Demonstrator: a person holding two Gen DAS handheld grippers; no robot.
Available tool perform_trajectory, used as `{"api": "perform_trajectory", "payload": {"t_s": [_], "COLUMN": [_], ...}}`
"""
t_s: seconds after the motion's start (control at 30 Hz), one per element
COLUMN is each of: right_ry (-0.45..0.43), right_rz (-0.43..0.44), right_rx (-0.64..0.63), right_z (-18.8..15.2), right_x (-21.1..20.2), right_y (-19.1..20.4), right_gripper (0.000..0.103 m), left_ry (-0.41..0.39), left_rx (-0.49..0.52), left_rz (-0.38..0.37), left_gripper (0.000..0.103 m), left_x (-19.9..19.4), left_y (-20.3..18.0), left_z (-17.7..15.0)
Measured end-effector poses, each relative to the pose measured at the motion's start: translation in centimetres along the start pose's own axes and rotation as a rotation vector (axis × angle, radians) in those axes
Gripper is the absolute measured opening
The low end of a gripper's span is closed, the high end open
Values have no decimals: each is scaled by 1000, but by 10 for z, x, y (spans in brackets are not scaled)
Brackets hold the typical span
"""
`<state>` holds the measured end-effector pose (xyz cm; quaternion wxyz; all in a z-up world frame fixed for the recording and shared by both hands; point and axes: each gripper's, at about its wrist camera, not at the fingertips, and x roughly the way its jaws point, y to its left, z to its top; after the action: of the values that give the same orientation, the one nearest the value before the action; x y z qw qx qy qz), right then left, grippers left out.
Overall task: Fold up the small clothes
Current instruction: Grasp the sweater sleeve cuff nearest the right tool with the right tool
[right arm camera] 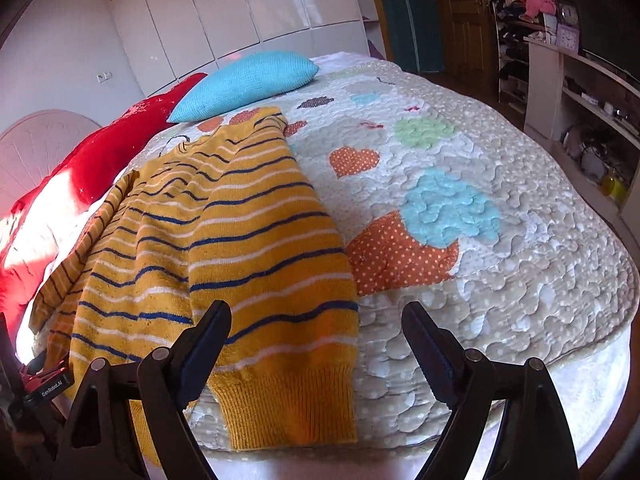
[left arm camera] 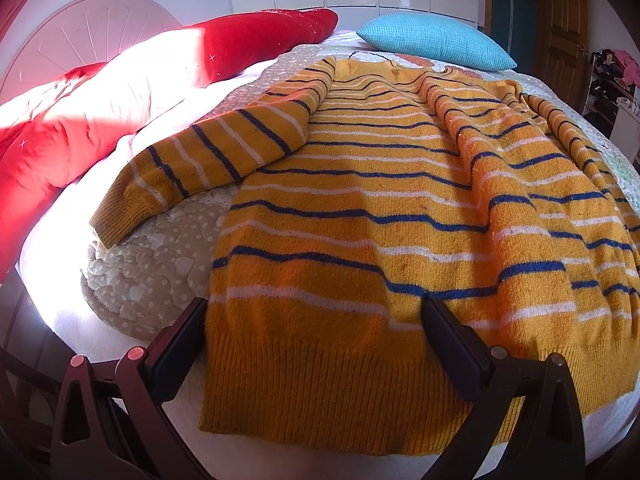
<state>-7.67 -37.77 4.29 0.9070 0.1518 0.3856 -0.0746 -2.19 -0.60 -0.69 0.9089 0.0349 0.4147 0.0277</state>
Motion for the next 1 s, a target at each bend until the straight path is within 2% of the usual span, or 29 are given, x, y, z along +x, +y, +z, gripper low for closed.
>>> {"api": "perform_trajectory", "payload": {"t_s": [0.07,0.2,0.3,0.33,0.37,0.43,0.47,0.5,0.57,0.63,0.7,0.77,0.83,0.9,1.0], "right_ry": [11,-36,-58,-50,-35,3,6,-3,8,-1,-47,-98,-140,-162,-160], "right_rz": [-12,-51,6,25,32,-24,-58,-62,-6,46,52,6,-85,-208,-442], "right_rx": [-16,-127,-239,-276,-307,-346,-355,-351,-294,-229,-184,-136,-93,-48,26], "right_z": [-7,-23,-39,-44,-49,-55,-55,-54,-44,-28,-8,17,41,64,89], "right_x": [0,-18,-29,-28,-24,-8,-2,0,-3,-13,-26,-38,-44,-45,-33], "right_y": [6,30,52,59,63,64,60,56,44,35,24,8,-15,-41,-86], "right_gripper": [91,91,91,87,83,55,47,37,11,8,8,8,8,8,9], "left_ry": [-1,-7,-9,-10,-12,-13,-12,-13,-14,-16,-15,-11,-1,18,55], "left_rx": [1,3,2,2,3,3,3,3,4,5,6,6,10,16,18], "left_rz": [-1,-2,-1,-1,-1,-3,-3,-5,-8,-8,-8,-11,-17,-31,-85], "left_gripper": [103,103,103,103,103,103,103,103,103,103,103,103,103,103,103], "left_x": [0,-1,-1,-1,-2,-2,-2,-3,-3,-3,-3,-3,-4,-7,-16], "left_y": [0,-2,-2,-2,-2,-2,-2,-2,-2,-3,-3,-3,-2,-1,5], "left_z": [0,-1,-1,-2,-1,-2,-2,-2,-2,-2,-2,-1,-1,0,3]}}
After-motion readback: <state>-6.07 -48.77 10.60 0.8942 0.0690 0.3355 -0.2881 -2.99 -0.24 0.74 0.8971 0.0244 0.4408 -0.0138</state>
